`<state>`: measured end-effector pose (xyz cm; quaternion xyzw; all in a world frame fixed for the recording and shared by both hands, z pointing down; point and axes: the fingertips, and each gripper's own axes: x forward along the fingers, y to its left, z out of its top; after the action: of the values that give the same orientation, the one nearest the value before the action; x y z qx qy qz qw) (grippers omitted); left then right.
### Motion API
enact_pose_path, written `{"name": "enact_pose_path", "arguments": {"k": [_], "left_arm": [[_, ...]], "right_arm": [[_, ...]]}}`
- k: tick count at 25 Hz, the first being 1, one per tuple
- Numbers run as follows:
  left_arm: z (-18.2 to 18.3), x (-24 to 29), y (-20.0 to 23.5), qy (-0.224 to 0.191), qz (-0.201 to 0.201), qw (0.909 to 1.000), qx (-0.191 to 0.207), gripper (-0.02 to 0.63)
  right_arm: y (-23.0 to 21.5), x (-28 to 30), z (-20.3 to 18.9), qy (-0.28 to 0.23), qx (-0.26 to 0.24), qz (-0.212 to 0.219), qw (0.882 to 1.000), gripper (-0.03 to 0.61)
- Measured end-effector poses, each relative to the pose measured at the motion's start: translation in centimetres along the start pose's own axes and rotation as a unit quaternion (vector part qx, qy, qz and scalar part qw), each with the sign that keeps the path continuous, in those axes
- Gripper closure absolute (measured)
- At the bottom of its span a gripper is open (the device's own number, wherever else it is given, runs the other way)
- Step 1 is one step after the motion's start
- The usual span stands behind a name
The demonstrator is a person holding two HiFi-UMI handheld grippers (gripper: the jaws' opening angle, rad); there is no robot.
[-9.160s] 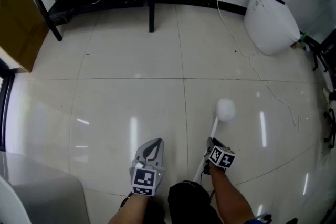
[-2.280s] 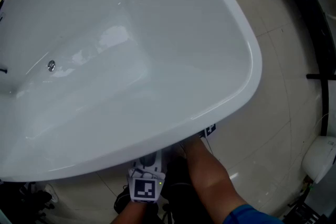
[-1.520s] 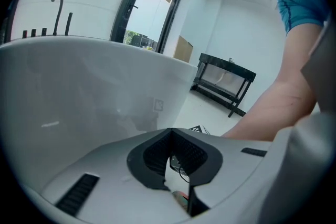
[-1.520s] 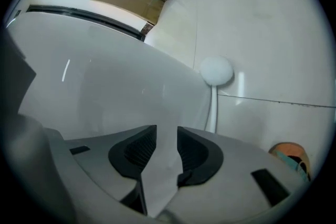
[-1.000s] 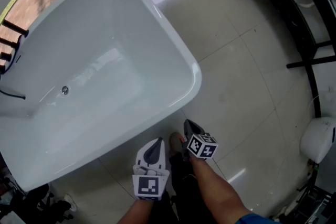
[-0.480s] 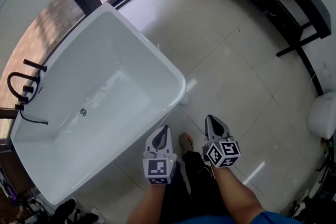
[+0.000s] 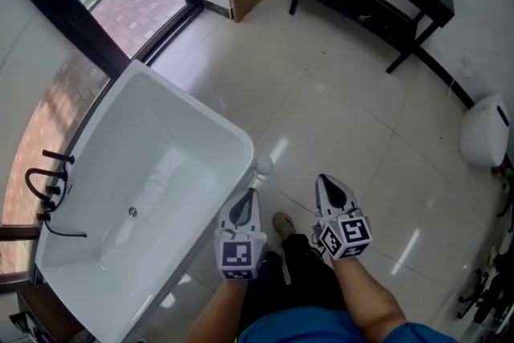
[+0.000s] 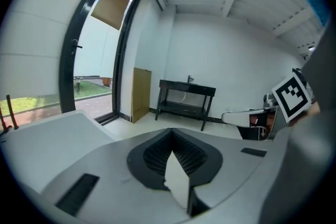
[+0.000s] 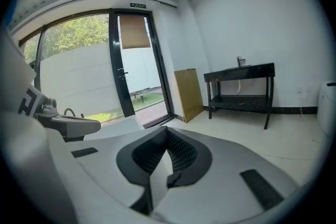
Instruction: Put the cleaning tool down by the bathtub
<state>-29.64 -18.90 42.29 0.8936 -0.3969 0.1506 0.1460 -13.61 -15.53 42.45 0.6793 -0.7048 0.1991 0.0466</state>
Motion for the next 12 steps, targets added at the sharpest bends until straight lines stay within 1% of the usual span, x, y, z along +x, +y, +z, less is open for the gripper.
{"name": "enact_pose_path", "arguments": {"k": [2,4,9,12], "left_arm": [[1.5,0.1,-1.9,-0.008,-0.022,0.9997,0.010,0.615],[3.2,0.1,-4.6,-0.015,-0.044,0.9988,0.017,0.615],[6.9,-0.3,-12.9,-0.033,-0.100,0.9934,0.045,0.615],[8.4,0.4,-18.4,-0.041,-0.122,0.9897,0.063,0.615]], "right_arm": [[-0.7,-2.2,1.3,-0.014,0.007,-0.021,1.000,0.588],[-2.1,-4.8,2.7,-0.024,0.013,-0.040,0.999,0.588],[-7.1,-11.1,6.1,-0.049,0.013,-0.081,0.995,0.588],[-10.8,-15.0,8.4,-0.070,0.015,-0.092,0.993,0.588]]}}
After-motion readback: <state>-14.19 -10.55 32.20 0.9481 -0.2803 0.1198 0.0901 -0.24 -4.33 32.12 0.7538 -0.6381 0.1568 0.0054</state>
